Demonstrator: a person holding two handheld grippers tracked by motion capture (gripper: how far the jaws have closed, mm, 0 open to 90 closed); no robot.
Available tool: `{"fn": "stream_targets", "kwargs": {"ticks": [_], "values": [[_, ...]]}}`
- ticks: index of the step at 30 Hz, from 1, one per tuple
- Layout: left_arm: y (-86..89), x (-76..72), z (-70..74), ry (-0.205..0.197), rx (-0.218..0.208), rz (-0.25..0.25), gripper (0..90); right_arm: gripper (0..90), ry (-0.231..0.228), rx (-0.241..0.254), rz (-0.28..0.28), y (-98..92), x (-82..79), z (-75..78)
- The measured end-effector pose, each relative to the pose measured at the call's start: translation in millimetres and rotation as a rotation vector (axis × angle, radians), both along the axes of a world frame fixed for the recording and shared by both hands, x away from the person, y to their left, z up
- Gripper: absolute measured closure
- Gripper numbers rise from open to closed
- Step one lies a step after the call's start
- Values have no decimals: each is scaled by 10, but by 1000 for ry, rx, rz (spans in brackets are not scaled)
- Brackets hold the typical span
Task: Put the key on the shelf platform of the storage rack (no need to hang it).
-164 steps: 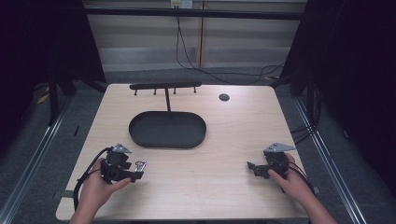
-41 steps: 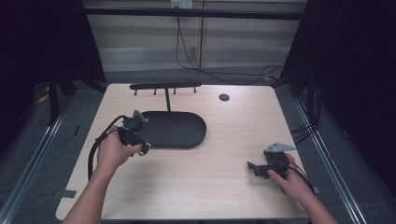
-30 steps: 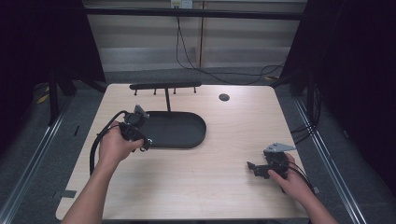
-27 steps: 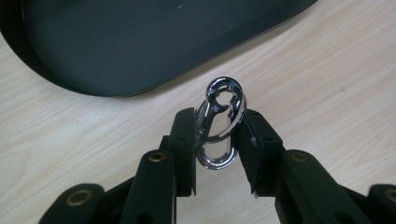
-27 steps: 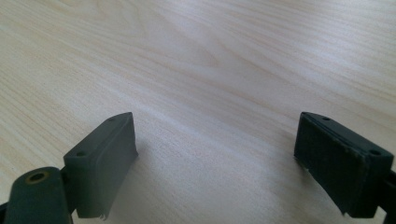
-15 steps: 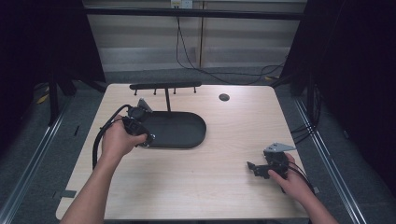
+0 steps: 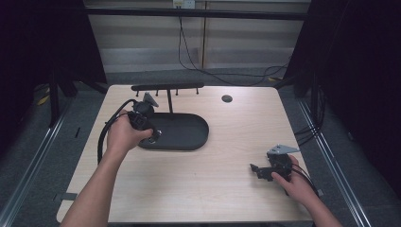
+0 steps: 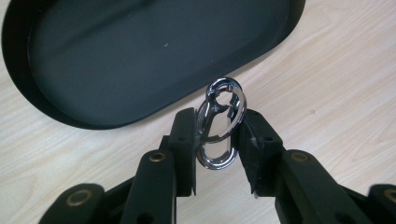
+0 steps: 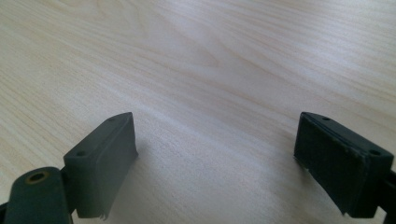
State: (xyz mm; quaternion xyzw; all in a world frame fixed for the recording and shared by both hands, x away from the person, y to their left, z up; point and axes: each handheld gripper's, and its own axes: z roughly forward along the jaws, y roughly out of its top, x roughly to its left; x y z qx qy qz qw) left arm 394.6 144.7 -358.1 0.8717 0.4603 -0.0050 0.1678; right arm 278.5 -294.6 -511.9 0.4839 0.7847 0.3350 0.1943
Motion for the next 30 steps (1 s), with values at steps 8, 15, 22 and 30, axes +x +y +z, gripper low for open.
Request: {"fn": "stream_targets", "kwargs": {"ticks": [8,15,22,30], "values": [[-30,65,21,1,1,5,681,125,-2,2,-1,1,1,-1],[-55,142,-14,2,2,21,681,125,-3,2,0,1,2,-2],[-94,208,-64,4,7,27,681,125,0,3,-3,3,0,0],[-125,277,-124,-4,14,38,681,125,0,1,-1,0,0,0]]}}
